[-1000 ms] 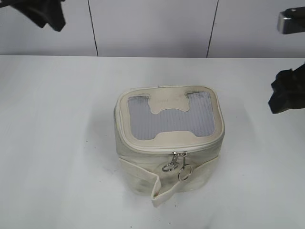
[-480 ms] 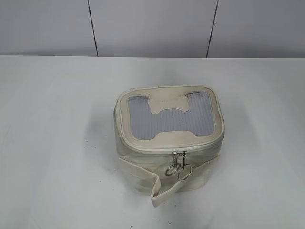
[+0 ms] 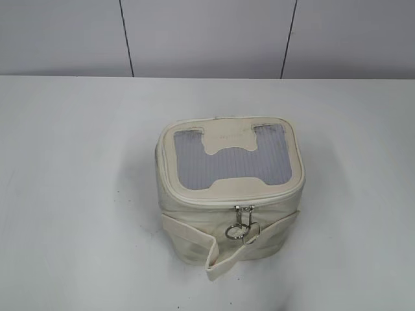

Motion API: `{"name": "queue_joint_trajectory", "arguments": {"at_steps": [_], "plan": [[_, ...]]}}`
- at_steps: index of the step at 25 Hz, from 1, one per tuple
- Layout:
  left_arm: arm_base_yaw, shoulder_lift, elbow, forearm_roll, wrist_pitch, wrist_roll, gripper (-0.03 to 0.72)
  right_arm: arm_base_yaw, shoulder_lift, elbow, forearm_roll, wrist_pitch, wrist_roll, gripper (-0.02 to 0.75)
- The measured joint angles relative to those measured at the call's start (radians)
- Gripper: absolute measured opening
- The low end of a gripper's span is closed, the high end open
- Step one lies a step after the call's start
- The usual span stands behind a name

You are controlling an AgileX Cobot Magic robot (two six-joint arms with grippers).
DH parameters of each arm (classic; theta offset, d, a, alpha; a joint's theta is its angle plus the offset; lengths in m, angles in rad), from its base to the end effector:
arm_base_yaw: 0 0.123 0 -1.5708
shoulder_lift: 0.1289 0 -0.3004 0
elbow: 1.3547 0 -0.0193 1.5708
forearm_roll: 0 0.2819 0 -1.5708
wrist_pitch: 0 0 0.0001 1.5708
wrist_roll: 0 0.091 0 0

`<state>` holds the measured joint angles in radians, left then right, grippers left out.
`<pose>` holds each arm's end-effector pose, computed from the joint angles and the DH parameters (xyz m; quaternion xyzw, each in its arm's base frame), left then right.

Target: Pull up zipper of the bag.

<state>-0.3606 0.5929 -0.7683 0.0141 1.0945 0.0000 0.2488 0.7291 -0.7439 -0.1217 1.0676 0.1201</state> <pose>0.0967 -0.0353 0.3460 0.1680 0.9173 -0.0579 0.3565 0.1319 0.0235 0.3239 -0.0734 0.9500 -0.0040 0.3033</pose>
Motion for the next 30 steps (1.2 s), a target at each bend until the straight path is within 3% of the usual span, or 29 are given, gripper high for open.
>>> {"name": "queue_joint_trajectory", "arguments": {"at_steps": [5, 13, 18, 30], "plan": [[0.0, -0.271, 0.135, -0.006, -0.003, 0.0, 0.316, 0.0, -0.22, 0.118, -0.001, 0.024, -0.017, 0.566], [0.0, -0.578, 0.216, -0.014, -0.017, 0.014, 0.316, 0.0, -0.576, 0.207, 0.003, 0.067, -0.061, 0.566], [0.0, -0.595, 0.227, -0.022, -0.035, 0.014, 0.316, 0.0, -0.688, 0.237, 0.013, 0.007, -0.096, 0.566], [0.0, -0.589, 0.229, -0.014, -0.042, 0.016, 0.316, 0.0, -0.692, 0.244, 0.059, -0.01, -0.147, 0.566]]}}
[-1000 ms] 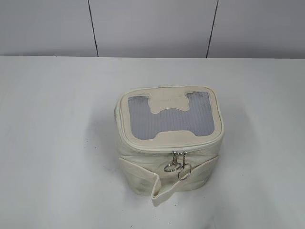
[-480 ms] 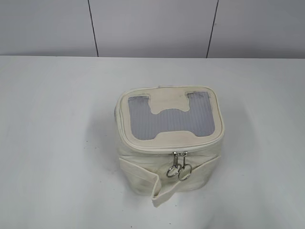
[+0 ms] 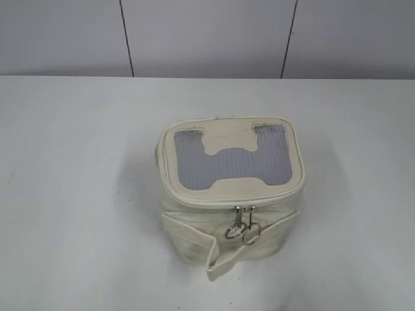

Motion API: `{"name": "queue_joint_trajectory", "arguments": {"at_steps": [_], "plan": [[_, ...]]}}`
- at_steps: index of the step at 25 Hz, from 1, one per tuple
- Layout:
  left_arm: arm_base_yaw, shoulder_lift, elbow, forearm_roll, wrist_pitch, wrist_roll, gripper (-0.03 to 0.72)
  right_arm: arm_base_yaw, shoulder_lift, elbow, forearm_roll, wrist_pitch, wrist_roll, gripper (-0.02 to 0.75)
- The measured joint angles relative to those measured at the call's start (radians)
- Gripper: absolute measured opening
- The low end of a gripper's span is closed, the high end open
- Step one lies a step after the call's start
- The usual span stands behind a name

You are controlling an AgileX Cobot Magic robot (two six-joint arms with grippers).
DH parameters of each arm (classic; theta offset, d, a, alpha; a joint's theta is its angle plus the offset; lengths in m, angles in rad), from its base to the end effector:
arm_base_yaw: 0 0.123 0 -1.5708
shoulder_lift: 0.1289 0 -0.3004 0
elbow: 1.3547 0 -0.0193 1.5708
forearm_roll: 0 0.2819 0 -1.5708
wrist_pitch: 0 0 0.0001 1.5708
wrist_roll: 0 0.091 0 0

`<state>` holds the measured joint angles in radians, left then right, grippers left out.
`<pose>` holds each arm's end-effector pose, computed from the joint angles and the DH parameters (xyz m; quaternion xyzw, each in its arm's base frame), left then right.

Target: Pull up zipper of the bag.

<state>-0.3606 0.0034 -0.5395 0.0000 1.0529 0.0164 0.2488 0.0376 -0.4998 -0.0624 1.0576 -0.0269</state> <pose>0.0024 -0.0009 0.3049 0.1577 0.8267 -0.0925 0.5322 0.0143 -0.0015 0.2922 -0.1179 0.8536 0.0251 0.5067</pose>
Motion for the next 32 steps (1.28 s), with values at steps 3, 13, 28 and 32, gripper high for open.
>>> {"name": "queue_joint_trajectory", "arguments": {"at_steps": [3, 13, 28, 32], "plan": [[0.0, 0.0, 0.0, 0.0, 0.0, 0.0, 0.316, 0.0, 0.0, 0.0, 0.001, 0.0, -0.001, 0.566], [0.0, 0.0, 0.0, 0.0, 0.0, 0.0, 0.309, 0.0, 0.0, 0.0, 0.001, -0.001, -0.001, 0.566], [0.292, 0.0, 0.001, 0.0, 0.0, 0.001, 0.307, -0.212, -0.008, 0.0, 0.001, -0.005, -0.001, 0.566], [0.317, -0.005, 0.001, 0.0, -0.001, 0.001, 0.307, -0.222, -0.042, 0.0, 0.001, -0.011, -0.001, 0.566]]}}
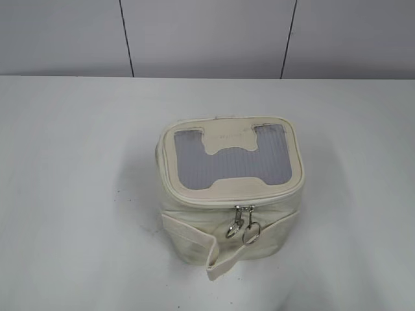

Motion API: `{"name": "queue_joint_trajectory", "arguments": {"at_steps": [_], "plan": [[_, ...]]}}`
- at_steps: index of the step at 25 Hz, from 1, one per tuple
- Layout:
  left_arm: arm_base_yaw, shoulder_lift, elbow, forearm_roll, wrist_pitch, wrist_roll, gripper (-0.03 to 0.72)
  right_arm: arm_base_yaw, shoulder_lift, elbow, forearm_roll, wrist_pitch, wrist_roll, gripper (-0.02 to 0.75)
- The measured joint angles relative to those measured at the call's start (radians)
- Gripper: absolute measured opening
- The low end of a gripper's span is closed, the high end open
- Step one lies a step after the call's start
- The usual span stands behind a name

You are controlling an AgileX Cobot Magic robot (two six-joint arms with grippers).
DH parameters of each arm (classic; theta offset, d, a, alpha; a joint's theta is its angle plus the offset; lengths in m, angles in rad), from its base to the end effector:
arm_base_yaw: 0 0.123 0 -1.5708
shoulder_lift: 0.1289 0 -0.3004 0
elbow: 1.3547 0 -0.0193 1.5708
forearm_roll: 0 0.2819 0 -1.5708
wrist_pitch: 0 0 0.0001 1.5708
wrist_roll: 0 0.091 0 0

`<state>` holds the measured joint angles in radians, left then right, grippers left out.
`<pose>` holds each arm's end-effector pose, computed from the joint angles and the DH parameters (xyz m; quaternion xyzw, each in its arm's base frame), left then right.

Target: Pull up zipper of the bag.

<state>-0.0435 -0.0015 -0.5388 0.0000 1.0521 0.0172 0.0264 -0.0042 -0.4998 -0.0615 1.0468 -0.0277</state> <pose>0.0018 -0.0001 0.3047 0.0255 0.8398 -0.0071 0.5422 0.0069 -0.0047 0.2935 -0.0219 0.8478 -0.0311 0.5289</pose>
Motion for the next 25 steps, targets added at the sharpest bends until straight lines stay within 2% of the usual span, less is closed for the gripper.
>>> {"name": "queue_joint_trajectory", "arguments": {"at_steps": [25], "plan": [[0.0, -0.005, 0.001, 0.0, 0.001, 0.0, 0.307, 0.0, -0.001, 0.004, 0.001, -0.003, 0.0, 0.566]]}}
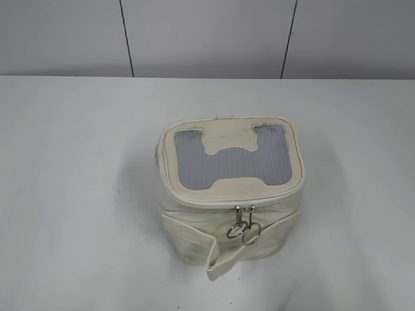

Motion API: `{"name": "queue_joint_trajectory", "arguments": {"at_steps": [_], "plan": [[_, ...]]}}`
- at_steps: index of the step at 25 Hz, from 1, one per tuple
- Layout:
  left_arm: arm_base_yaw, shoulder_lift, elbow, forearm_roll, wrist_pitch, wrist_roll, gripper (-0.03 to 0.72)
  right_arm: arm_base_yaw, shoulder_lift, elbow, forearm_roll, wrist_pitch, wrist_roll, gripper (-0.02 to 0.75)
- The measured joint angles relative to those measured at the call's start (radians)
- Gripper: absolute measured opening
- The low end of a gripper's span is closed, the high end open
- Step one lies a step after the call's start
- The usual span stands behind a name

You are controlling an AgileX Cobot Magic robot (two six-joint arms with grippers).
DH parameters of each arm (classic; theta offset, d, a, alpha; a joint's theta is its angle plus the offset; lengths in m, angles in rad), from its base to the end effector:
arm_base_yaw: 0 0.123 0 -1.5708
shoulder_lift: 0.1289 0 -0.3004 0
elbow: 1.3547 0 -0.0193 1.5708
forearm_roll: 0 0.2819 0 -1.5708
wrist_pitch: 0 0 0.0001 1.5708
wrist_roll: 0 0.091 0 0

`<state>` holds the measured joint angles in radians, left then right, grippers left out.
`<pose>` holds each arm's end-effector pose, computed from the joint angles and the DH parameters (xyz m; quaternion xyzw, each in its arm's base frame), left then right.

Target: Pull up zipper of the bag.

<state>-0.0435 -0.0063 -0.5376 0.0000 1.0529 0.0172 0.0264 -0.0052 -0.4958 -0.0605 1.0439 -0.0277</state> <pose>0.0011 0.0000 0.3043 0.0255 0.8391 -0.0071 0.5434 0.0074 -0.0046 0.2925 -0.0220 0.8479 -0.0306 0.5288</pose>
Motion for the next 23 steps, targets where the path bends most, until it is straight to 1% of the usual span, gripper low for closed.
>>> {"name": "queue_joint_trajectory", "arguments": {"at_steps": [23], "plan": [[0.0, 0.0, 0.0, 0.005, 0.0, 0.0, 0.307, 0.0, 0.0, 0.0, 0.0, 0.0, 0.0, 0.566]]}}
